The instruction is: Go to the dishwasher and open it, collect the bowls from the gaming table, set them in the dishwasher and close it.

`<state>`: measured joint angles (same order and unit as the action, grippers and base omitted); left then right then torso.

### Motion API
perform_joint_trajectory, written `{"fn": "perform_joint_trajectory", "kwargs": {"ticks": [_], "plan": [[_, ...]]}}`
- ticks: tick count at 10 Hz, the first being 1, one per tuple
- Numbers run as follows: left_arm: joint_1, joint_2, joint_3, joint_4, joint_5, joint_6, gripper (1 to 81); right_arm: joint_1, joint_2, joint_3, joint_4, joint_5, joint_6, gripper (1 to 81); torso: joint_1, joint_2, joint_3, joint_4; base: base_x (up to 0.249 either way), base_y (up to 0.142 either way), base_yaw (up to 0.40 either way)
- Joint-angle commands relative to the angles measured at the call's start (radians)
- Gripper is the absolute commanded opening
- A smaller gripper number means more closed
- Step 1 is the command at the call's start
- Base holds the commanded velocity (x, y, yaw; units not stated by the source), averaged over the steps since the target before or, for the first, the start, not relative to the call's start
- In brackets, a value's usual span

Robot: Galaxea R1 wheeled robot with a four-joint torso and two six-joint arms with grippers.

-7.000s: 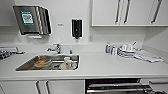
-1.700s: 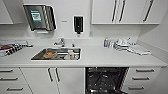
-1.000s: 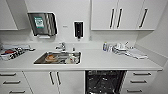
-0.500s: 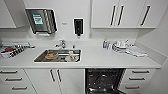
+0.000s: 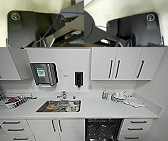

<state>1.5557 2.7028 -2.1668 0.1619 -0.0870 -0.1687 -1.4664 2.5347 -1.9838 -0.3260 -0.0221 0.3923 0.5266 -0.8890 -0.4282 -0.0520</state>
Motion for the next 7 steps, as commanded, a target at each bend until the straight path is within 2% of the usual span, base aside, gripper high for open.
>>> {"fn": "perform_joint_trajectory", "kwargs": {"ticks": [1,4,5,6,7], "plan": [[-0.023,-0.004,-0.034,0.014,0.050,0.005,81.1,0.039,-0.008,-0.024,-0.013,-0.044,-0.004,81.1,-0.061,0.095,0.088,0.000,0.000,0.000,0.000],[-0.018,0.069,-0.146,0.014,0.050,0.006,81.1,0.037,-0.003,-0.038,-0.012,-0.044,-0.003,81.1,-0.129,0.198,0.184,0.000,0.000,0.000,0.000],[-0.016,0.081,-0.163,0.021,0.050,0.006,81.1,0.037,-0.003,-0.039,-0.010,-0.044,-0.003,81.1,-0.154,0.235,0.179,0.000,0.000,0.000,0.000],[-0.015,0.097,-0.177,0.028,0.050,0.006,81.1,0.037,-0.003,-0.039,-0.012,-0.044,-0.003,81.1,-0.178,0.270,0.153,0.000,0.000,0.000,0.000],[-0.013,0.106,-0.191,0.028,0.050,0.006,81.1,0.037,-0.001,-0.042,-0.012,-0.044,-0.003,81.1,-0.196,0.296,0.160,0.000,0.000,0.000,0.000]]}}
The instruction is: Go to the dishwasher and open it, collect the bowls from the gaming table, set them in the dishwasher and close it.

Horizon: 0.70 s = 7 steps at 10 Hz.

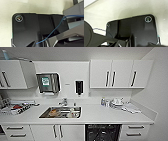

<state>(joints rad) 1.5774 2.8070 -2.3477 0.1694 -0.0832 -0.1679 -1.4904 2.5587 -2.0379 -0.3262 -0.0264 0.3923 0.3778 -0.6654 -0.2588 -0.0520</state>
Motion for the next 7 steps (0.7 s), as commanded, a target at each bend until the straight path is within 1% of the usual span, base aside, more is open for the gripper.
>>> {"fn": "perform_joint_trajectory", "kwargs": {"ticks": [1,2,5,7], "plan": [[-0.035,0.019,-0.037,0.021,0.046,0.004,81.1,0.061,-0.019,0.004,-0.010,-0.040,-0.003,81.1,-0.128,0.200,0.000,0.000,0.000,0.000,0.000],[-0.033,0.030,-0.052,0.021,0.046,0.004,81.1,0.063,-0.013,-0.004,-0.010,-0.040,-0.003,81.1,-0.084,0.130,0.003,0.000,0.000,0.000,0.000],[-0.033,0.071,-0.122,0.021,0.046,0.004,81.1,0.061,0.016,-0.048,-0.008,-0.040,-0.003,81.1,-0.152,0.235,0.004,0.000,0.000,0.000,0.000],[-0.033,0.082,-0.142,0.021,0.046,0.005,81.1,0.057,0.028,-0.067,-0.014,-0.040,-0.004,81.1,-0.198,0.306,0.004,0.000,0.000,0.000,0.000]]}}
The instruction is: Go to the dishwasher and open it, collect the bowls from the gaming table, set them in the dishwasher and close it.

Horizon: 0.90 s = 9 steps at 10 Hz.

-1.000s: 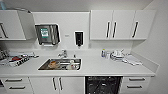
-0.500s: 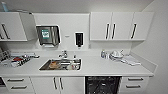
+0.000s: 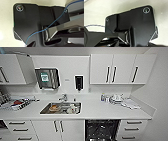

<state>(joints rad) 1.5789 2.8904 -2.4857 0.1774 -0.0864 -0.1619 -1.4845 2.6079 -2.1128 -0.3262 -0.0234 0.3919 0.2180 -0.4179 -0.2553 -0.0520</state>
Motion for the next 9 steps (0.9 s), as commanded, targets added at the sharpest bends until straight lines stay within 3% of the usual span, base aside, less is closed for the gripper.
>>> {"fn": "perform_joint_trajectory", "kwargs": {"ticks": [1,4,5,9], "plan": [[-0.035,-0.002,-0.005,0.013,0.050,-0.001,81.1,0.051,-0.021,0.008,-0.016,-0.043,-0.004,81.1,-0.062,0.096,0.000,0.000,0.000,0.000,0.000],[-0.036,0.001,-0.005,0.014,0.051,-0.001,81.1,0.045,-0.021,0.008,-0.019,-0.043,-0.005,81.1,-0.129,0.200,0.000,0.000,0.000,0.000,0.000],[-0.035,0.001,-0.005,0.014,0.051,-0.001,81.1,0.043,-0.019,0.008,-0.021,-0.043,-0.005,81.1,-0.154,0.239,0.037,0.000,0.000,0.000,0.000],[-0.036,0.003,-0.007,0.019,0.050,-0.001,81.1,0.043,-0.021,0.008,-0.021,-0.043,-0.005,81.1,-0.218,0.376,0.099,0.000,0.000,0.000,0.000]]}}
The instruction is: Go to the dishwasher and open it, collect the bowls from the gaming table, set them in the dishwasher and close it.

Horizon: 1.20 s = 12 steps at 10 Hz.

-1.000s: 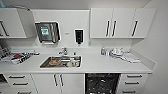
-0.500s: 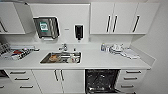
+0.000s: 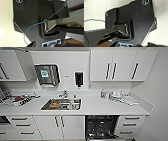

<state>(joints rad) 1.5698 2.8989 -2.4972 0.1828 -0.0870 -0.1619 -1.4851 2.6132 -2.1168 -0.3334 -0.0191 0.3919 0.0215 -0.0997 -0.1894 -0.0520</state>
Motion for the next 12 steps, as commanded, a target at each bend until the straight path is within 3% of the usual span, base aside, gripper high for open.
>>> {"fn": "perform_joint_trajectory", "kwargs": {"ticks": [1,3,5,9,10,12], "plan": [[-0.026,-0.004,0.004,0.014,0.050,-0.001,81.1,0.042,-0.028,0.012,-0.013,-0.047,-0.005,81.1,-0.022,0.097,0.050,0.000,0.000,0.000,0.000],[-0.026,-0.003,0.004,0.014,0.050,-0.001,81.1,0.044,-0.028,0.012,-0.015,-0.047,-0.005,81.1,-0.010,0.062,0.084,0.000,0.000,0.000,0.000],[-0.026,0.001,0.004,0.011,0.052,-0.004,81.1,0.042,-0.028,0.011,-0.015,-0.047,-0.005,81.1,-0.012,0.082,0.112,0.000,0.000,0.000,0.000],[-0.026,0.004,0.003,-0.003,0.062,-0.011,81.1,0.044,-0.026,0.008,-0.015,-0.047,-0.007,81.1,-0.015,0.084,0.230,0.000,0.000,0.000,0.000],[-0.026,0.008,0.004,-0.006,0.069,-0.014,81.1,0.042,-0.025,0.003,-0.015,-0.047,-0.007,81.1,-0.016,0.084,0.185,0.000,0.000,0.000,0.000],[-0.026,0.024,-0.005,-0.006,0.130,-0.013,81.1,0.042,-0.011,-0.021,-0.022,-0.048,-0.007,81.1,-0.017,0.084,0.207,0.000,0.000,0.000,0.000]]}}
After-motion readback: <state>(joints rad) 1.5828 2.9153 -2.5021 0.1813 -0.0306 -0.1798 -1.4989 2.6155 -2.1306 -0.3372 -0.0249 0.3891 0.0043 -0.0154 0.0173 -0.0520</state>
